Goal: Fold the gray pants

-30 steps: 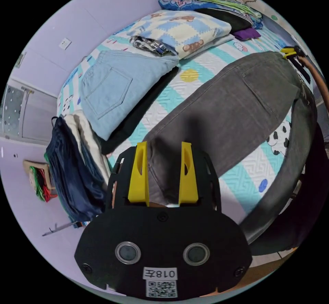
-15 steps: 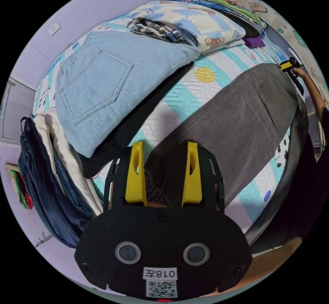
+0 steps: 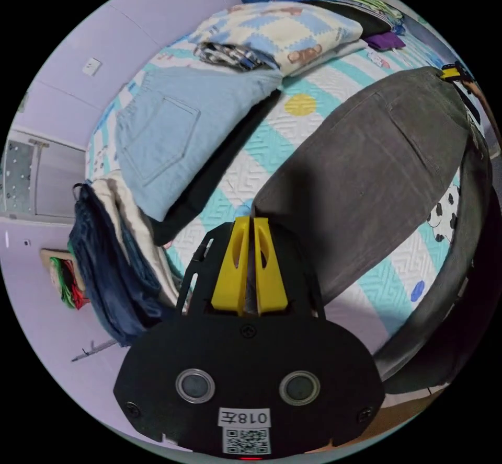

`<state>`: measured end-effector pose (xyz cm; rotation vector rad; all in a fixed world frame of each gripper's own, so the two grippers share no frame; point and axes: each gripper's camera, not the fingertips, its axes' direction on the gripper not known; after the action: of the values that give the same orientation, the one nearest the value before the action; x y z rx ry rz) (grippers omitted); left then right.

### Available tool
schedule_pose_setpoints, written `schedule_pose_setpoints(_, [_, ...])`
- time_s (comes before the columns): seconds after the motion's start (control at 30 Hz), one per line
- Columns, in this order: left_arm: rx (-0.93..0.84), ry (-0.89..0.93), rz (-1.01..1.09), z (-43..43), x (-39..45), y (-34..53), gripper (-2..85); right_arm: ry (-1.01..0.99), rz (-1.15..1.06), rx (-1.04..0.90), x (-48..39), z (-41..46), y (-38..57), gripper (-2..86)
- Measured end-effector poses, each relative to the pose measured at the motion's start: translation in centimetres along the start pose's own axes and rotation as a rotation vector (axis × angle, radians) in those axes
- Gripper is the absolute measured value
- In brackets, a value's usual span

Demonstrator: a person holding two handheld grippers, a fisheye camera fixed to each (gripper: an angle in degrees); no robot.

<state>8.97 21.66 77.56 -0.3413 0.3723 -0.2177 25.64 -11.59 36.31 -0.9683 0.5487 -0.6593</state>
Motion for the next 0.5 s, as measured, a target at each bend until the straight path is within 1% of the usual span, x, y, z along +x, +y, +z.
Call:
schedule_pose_setpoints(0.03, [0.020, -0.020, -0.007, -1.4, 0.1, 0.5, -0.7, 0.027, -0.006, 0.012, -0.7, -0.7, 0.6, 0.1])
schedule_pose_setpoints(0.1, [0.095, -0.079, -0.021, -7.6, 1.1, 3.4, -0.8, 0.068, -0.017, 0.035, -2.1, -2.0, 1.9, 0.0])
schedule_pose_setpoints(0.13, [0.114, -0.093, -0.025, -9.2, 1.6, 4.3, -0.9, 0.089, -0.015, 0.063, -3.1, -3.1, 3.2, 0.0])
schedule_pose_setpoints(0.2, [0.179, -0.160, -0.035, -15.7, 4.1, 9.2, -0.9, 0.112, -0.003, 0.120, -4.7, -4.6, 5.9, 0.0])
schedule_pose_setpoints(0.23, [0.197, -0.179, -0.040, -17.2, 5.0, 10.7, -0.8, 0.128, 0.012, 0.160, -6.0, -5.5, 8.3, 0.0])
schedule_pose_setpoints(0.3, [0.263, -0.228, -0.069, -23.3, 8.8, 17.7, -0.8, 0.141, 0.039, 0.221, -7.9, -6.7, 12.4, 0.0])
schedule_pose_setpoints(0.33, [0.280, -0.234, -0.079, -24.6, 9.9, 19.7, -0.8, 0.141, 0.057, 0.258, -9.3, -7.1, 15.3, 0.0])
schedule_pose_setpoints(0.4, [0.344, -0.226, -0.161, -28.8, 14.4, 27.9, -0.8, 0.126, 0.096, 0.311, -11.6, -7.2, 19.8, 0.1])
schedule_pose_setpoints(0.47, [0.340, -0.222, -0.208, -29.8, 18.0, 33.3, -0.8, 0.092, 0.133, 0.341, -14.0, -6.0, 23.8, 0.1])
schedule_pose_setpoints(0.5, [0.319, -0.184, -0.249, -29.5, 20.0, 36.4, -0.8, 0.071, 0.158, 0.341, -15.6, -4.6, 26.0, 0.2])
